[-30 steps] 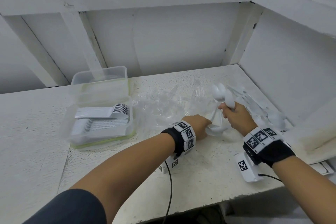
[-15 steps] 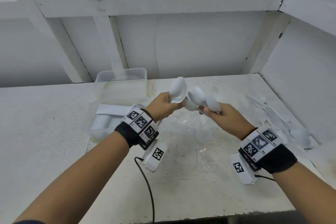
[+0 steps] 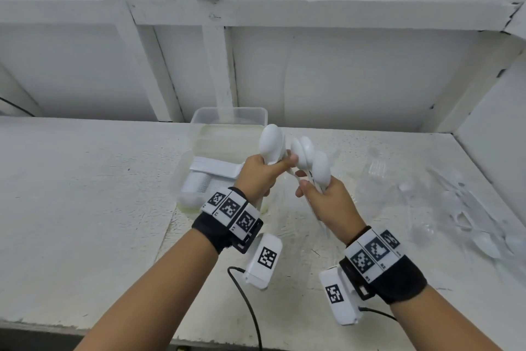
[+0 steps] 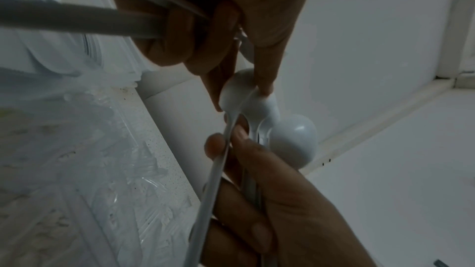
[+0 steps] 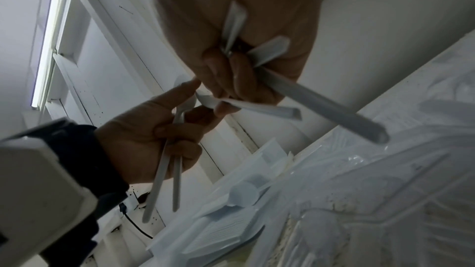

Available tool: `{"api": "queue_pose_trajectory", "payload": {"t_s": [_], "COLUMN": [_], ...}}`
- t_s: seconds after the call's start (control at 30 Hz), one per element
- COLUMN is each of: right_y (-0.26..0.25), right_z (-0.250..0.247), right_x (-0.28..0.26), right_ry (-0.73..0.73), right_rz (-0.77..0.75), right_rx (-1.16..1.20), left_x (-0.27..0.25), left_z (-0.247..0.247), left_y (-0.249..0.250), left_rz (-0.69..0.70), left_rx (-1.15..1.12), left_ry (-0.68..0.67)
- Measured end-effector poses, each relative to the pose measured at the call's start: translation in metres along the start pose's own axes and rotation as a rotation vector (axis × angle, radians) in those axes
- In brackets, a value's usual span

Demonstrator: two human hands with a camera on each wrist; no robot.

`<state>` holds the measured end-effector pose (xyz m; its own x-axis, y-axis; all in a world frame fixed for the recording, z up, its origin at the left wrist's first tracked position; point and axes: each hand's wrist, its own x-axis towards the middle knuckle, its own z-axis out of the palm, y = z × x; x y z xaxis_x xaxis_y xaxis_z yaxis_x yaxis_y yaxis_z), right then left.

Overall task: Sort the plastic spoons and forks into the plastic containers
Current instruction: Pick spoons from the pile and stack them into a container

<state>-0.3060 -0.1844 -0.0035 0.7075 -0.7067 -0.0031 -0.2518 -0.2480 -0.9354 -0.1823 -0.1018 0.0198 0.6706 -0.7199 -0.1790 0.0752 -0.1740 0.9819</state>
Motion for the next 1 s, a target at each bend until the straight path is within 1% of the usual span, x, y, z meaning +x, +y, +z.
{"api": "queue_pose_trajectory", "payload": {"t_s": [0.2,0.33,0.47,0.63,0.77,0.9,1.0], "right_y": [-0.013,-0.014,-0.015,-0.014,-0.015,-0.02,-0.02], "right_z": [0.008,0.008,0.007,0.004,0.003,0.004,0.001], "right_x": [-0.005,-0.004,-0.005,-0.006,-0.011,-0.013,-0.011], "right_ry": [-0.047,-0.074,-0.07,-0.06,-0.098,-0.176,-0.252], "right_rz": [-0.043,-0.024,0.003,-0.049,-0.116,-0.031,0.028], "right_rx": [0.164,0.057,0.007,-0.08,-0.013,0.099,0.102], "left_x": [0.0,0.001,-0.001,-0.005,-0.005,-0.005,-0.006], "left_z": [-0.008,-0.007,-0.005,-0.003,-0.002,-0.002,-0.003], "left_y": [-0.002,-0.001,0.0,0.0,-0.001,0.0,-0.002], "left_rz": [-0.018,-0.013,-0.004,0.028,0.008,0.024,0.003], "left_rx": [-0.045,-0.045,-0.04,-0.038,-0.06,-0.029,-0.036], "left_ry": [0.03,0.029,0.04,0.034,0.038,0.034,0.032]}}
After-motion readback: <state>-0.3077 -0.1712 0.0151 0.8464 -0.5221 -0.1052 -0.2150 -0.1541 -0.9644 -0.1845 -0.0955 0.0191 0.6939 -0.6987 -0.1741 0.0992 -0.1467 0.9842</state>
